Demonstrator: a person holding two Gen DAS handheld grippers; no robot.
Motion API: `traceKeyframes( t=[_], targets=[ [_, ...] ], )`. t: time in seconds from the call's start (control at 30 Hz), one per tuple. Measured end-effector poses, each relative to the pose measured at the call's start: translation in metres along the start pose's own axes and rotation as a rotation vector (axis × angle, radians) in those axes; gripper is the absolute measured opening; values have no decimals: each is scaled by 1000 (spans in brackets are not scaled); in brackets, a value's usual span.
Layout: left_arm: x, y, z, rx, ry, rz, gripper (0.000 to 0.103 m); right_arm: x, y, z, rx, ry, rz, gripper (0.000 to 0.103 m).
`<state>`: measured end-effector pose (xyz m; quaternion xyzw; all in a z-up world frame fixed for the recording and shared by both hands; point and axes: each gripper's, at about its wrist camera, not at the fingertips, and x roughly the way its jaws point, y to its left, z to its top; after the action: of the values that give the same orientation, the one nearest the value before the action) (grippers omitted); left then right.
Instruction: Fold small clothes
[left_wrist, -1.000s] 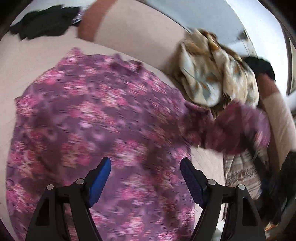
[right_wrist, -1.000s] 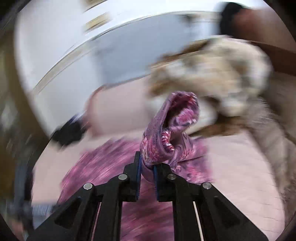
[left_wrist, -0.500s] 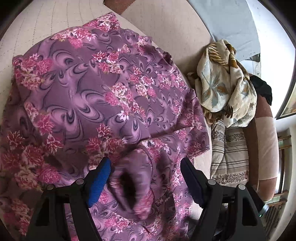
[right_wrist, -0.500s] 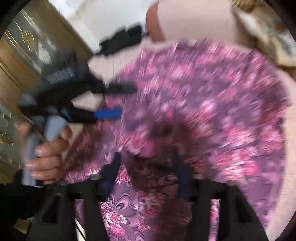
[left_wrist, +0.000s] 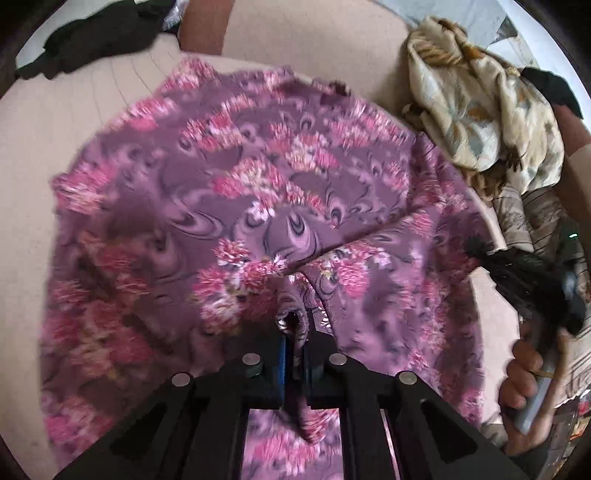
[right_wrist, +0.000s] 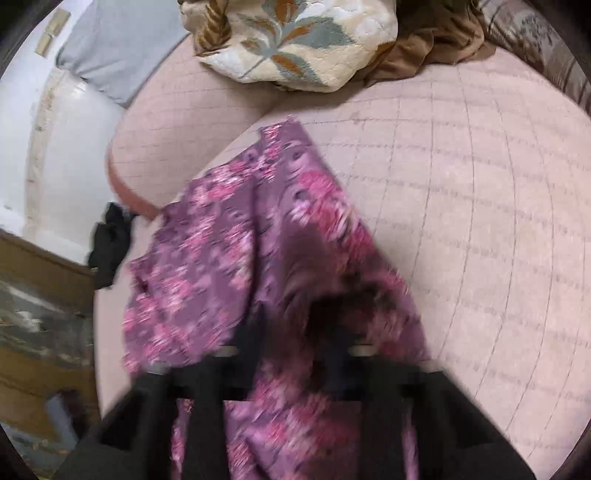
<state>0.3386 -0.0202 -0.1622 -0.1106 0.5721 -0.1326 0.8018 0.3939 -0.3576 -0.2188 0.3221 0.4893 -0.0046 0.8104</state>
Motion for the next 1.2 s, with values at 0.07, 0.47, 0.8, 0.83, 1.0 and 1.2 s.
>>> traceKeyframes(
  t=[0.07,0.47,0.8,0.83,1.0,1.2],
  targets=[
    [-35,8,-1,-18,-54,0,5,-3,-2,-3,-8,-12,28,4],
    [-42,96,-18,-242,72,52,5,31,25,-25,-78,170,113,29],
    [-29,89,-26,-189,112,145,6,-7,-45,8,199,-51,79,31],
    [-30,90,-26,-188,114,143,6,-8,-50,10,209,-52,72,16],
    [-30,85,-24,-165,114,146,6,-1,-55,8,206,-15,39,8],
    [-27,81,-25,-133,141,123,6,-4,-65,13,212,-36,-20,7]
  ],
)
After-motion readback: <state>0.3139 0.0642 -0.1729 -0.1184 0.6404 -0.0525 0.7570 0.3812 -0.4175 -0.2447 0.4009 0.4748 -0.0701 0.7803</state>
